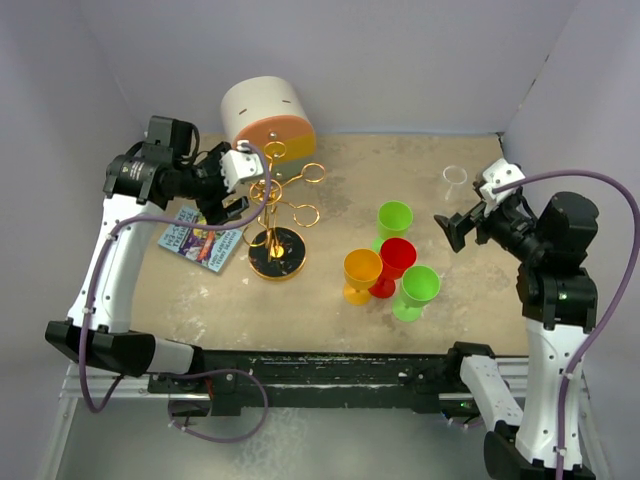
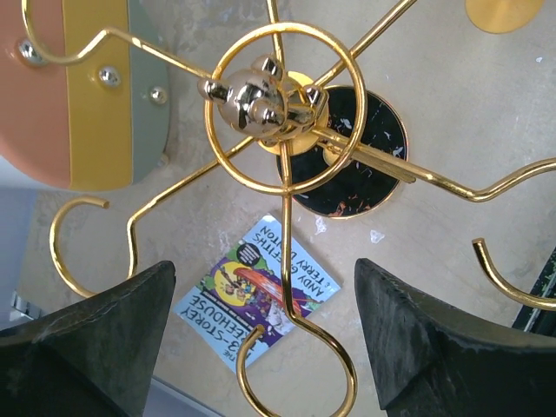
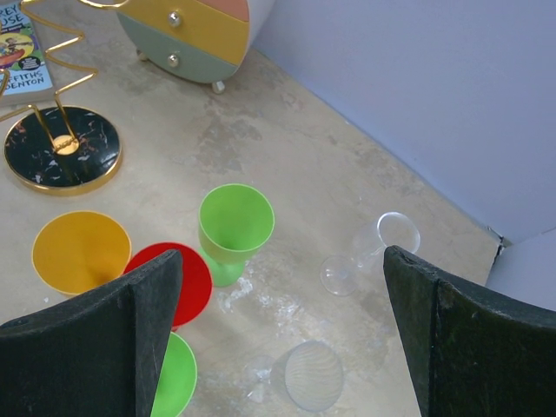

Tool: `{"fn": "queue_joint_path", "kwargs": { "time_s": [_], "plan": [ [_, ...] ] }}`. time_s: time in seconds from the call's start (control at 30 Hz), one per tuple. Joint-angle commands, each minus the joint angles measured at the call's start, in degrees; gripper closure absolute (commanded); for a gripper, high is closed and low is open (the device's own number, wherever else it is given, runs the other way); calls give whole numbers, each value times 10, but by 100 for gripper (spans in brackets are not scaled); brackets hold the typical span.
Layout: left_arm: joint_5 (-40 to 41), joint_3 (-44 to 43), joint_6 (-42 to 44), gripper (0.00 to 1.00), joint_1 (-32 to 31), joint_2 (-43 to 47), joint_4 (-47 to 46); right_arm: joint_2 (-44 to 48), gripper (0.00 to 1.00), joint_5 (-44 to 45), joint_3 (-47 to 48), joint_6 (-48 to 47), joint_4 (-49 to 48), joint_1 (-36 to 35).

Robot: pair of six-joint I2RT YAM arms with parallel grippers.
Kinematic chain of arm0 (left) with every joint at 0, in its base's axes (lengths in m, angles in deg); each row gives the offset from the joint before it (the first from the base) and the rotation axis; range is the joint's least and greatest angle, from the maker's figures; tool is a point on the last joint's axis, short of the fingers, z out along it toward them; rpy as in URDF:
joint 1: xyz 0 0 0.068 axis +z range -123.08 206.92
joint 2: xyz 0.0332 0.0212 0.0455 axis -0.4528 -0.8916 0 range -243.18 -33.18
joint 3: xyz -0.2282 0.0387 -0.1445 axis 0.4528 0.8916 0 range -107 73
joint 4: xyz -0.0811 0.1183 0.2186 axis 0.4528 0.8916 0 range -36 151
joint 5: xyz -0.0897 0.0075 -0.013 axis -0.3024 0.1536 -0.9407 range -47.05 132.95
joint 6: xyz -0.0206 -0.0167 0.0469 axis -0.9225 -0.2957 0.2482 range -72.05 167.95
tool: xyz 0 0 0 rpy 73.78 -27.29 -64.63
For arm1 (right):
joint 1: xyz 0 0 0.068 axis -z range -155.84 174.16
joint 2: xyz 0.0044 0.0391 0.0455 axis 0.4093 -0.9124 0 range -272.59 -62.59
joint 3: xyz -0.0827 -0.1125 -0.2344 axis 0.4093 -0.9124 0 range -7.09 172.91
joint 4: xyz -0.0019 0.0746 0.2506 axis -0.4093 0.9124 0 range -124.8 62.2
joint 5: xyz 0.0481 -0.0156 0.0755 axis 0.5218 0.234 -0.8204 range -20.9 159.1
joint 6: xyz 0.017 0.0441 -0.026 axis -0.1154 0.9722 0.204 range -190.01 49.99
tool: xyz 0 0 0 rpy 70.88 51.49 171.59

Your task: Place the wine glass upside down on the wine glass rack

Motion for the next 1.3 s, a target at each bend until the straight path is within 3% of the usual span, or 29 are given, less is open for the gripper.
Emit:
{"fn": "queue_joint_path", "kwargs": {
  "time_s": [0.0, 0.27, 0.67, 0.97, 1.27],
  "plan": [
    [-8, -57, 39, 17, -13, -15, 31, -5, 0, -9, -5, 1, -18, 4],
    [-12, -79, 60, 27, -28, -29, 57, -11, 0, -8, 0, 2, -13, 4],
    [23, -99, 65, 64, -62, -65, 62, -11, 0, 9, -6, 2, -15, 7],
    [67, -99, 70, 99, -67, -66, 69, -29, 0, 8, -3, 6, -19, 8],
    [141, -98, 39, 100, -67, -50, 45, -36, 0, 28, 1, 5, -20, 8]
  ]
}}
